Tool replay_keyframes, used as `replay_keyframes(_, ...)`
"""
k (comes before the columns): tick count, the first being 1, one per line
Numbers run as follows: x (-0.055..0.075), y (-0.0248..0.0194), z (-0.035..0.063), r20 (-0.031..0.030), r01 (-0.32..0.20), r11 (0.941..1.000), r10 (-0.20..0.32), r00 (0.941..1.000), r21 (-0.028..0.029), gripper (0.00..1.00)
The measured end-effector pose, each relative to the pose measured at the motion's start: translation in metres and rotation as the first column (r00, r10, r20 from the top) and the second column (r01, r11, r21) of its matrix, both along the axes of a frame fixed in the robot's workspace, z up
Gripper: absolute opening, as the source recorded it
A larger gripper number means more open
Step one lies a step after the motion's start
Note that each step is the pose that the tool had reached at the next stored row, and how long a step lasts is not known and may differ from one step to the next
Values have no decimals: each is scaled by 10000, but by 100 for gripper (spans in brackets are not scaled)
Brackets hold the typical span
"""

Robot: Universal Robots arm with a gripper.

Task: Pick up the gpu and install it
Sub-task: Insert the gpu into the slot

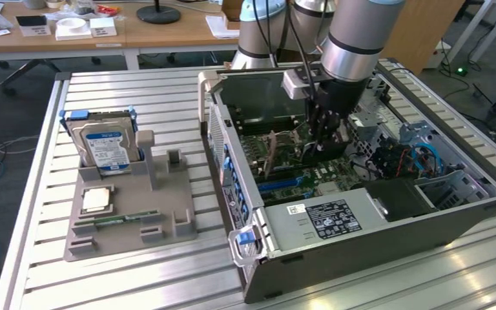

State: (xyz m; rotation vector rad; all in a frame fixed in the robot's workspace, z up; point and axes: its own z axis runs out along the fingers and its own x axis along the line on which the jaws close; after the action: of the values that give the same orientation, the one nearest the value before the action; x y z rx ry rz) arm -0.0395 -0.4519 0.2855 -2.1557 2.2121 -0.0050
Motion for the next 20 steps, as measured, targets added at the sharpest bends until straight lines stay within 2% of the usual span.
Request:
replay_keyframes(3, -32, -17, 0, 15, -1, 10000, 1, 10000, 44, 26)
replay_keyframes(9, -133, -27, 0, 39, 0, 10000, 0, 10000, 47, 26)
replay_keyframes(20, -267, -41, 0, 40, 2, 10000, -2, 10000, 47, 26)
